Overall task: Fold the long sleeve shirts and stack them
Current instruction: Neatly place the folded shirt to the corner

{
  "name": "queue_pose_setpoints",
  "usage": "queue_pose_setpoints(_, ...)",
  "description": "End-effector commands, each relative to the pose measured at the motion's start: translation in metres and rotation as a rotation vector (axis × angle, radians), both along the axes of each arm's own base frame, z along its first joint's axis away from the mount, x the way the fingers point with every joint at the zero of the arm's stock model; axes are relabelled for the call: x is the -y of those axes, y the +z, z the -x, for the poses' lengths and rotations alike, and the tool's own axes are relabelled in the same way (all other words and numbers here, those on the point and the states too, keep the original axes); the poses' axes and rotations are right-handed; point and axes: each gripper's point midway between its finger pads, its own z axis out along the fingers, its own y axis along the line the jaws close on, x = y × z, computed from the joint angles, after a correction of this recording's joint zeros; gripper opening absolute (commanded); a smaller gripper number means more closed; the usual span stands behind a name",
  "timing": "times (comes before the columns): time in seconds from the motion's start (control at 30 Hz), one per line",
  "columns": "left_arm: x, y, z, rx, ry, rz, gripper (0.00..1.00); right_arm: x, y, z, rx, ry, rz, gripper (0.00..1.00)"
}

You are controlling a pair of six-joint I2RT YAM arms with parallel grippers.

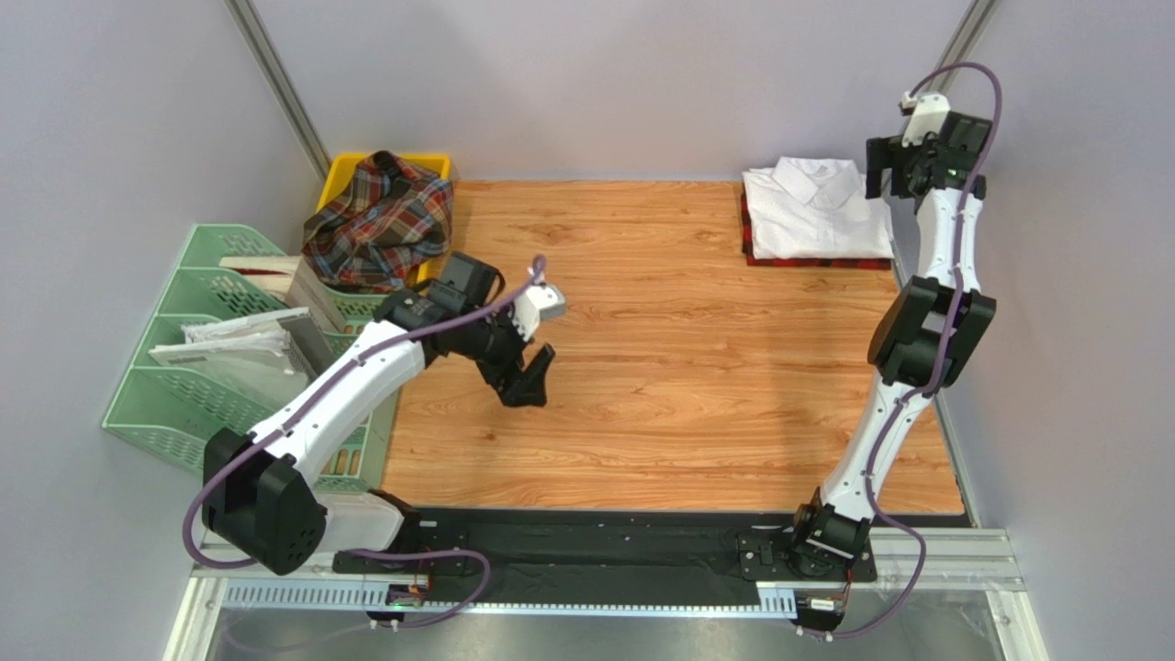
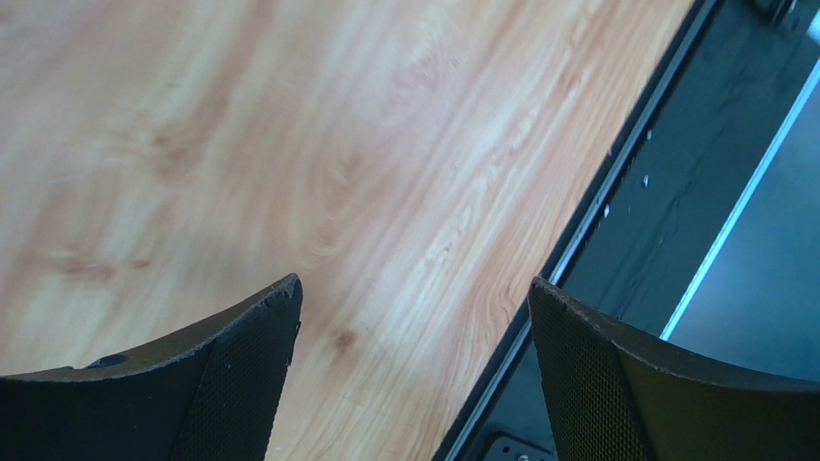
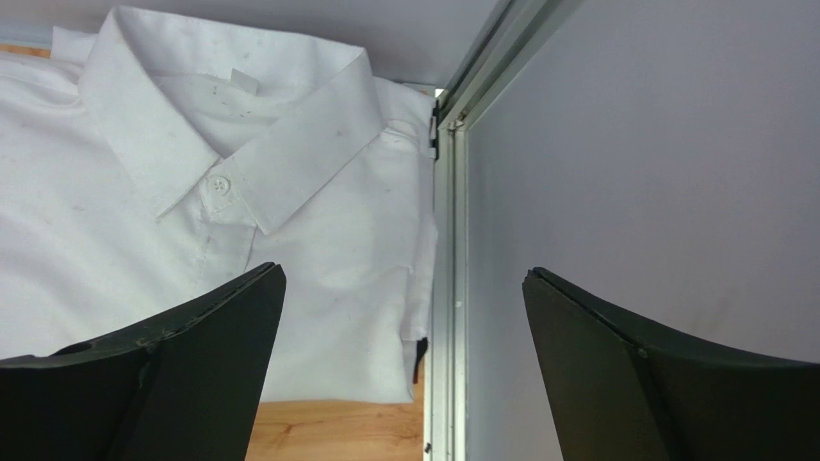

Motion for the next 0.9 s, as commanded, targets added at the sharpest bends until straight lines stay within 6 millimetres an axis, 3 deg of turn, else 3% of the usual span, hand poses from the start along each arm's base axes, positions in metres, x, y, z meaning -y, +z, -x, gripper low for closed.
queue_pose_setpoints(0.0,-0.012,0.064,-0.037,0.040,0.138,0.167,0.99,-0.020,0.136,0.029,0.216,0.044,0.067,1.00)
queue_pose_setpoints(0.03,-0.016,0.079,-0.050,0.069,0.167,0.183,0.99,-0.028,0.159,0.041,0.241,0.062,0.069,1.00)
queue_pose_setpoints(0.07,-0.021,0.086,-0.057,0.079,0.194,0.191,0.99,-0.040,0.158,0.051,0.215,0.096,0.027,1.00)
queue_pose_setpoints(0.13,-0.038,0.107,-0.079,0.112,0.283,0.208,0.99,-0.057,0.178,0.072,0.220,0.121,-0.021,1.00)
queue_pose_setpoints(0.2,-0.058,0.114,-0.095,0.114,0.371,0.194,0.99,-0.083,0.174,0.093,0.159,0.168,-0.115,1.00)
queue_pose_setpoints(0.23,-0.062,0.123,-0.106,0.124,0.390,0.195,0.99,-0.097,0.183,0.106,0.156,0.183,-0.134,1.00)
queue_pose_setpoints(0.27,-0.073,0.122,-0.110,0.118,0.425,0.167,0.99,-0.109,0.177,0.117,0.117,0.195,-0.175,1.00)
queue_pose_setpoints(0.3,-0.078,0.121,-0.115,0.126,0.429,0.146,0.99,-0.121,0.156,0.126,0.056,0.198,-0.231,1.00)
queue_pose_setpoints(0.33,-0.082,0.125,-0.119,0.151,0.438,0.128,0.99,-0.142,0.165,0.143,0.058,0.231,-0.240,1.00)
queue_pose_setpoints(0.37,-0.088,0.122,-0.124,0.173,0.452,0.094,0.99,-0.154,0.159,0.151,0.039,0.247,-0.261,1.00)
queue_pose_setpoints(0.4,-0.092,0.116,-0.124,0.184,0.446,0.071,0.99,-0.168,0.126,0.163,-0.044,0.251,-0.310,1.00)
queue_pose_setpoints(0.43,-0.094,0.111,-0.125,0.188,0.446,0.053,0.99,-0.192,0.119,0.171,-0.068,0.296,-0.316,1.00)
queue_pose_setpoints(0.5,-0.098,0.095,-0.123,0.168,0.456,0.026,0.99,-0.217,0.113,0.194,-0.083,0.319,-0.307,1.00)
queue_pose_setpoints(0.53,-0.098,0.088,-0.121,0.157,0.454,0.020,0.99,-0.241,0.080,0.209,-0.168,0.354,-0.329,1.00)
queue_pose_setpoints(0.57,-0.098,0.082,-0.120,0.151,0.450,0.023,0.99,-0.250,0.084,0.220,-0.143,0.363,-0.316,1.00)
queue_pose_setpoints(0.6,-0.097,0.068,-0.115,0.115,0.448,0.013,0.99,-0.259,0.076,0.229,-0.159,0.374,-0.322,1.00)
queue_pose_setpoints(0.63,-0.098,0.063,-0.114,0.108,0.448,0.008,0.99,-0.275,0.046,0.244,-0.231,0.394,-0.331,1.00)
queue_pose_setpoints(0.67,-0.100,0.057,-0.115,0.111,0.456,-0.004,0.99,-0.287,0.039,0.252,-0.243,0.416,-0.313,1.00)
queue_pose_setpoints(0.7,-0.102,0.047,-0.111,0.094,0.460,-0.018,0.99,-0.293,0.036,0.263,-0.240,0.430,-0.303,1.00)
queue_pose_setpoints(0.73,-0.103,0.042,-0.111,0.096,0.459,-0.023,0.99,-0.303,0.018,0.274,-0.278,0.443,-0.295,1.00)
queue_pose_setpoints(0.87,-0.107,0.028,-0.108,0.089,0.476,-0.048,0.99,-0.311,-0.004,0.296,-0.321,0.457,-0.301,1.00)
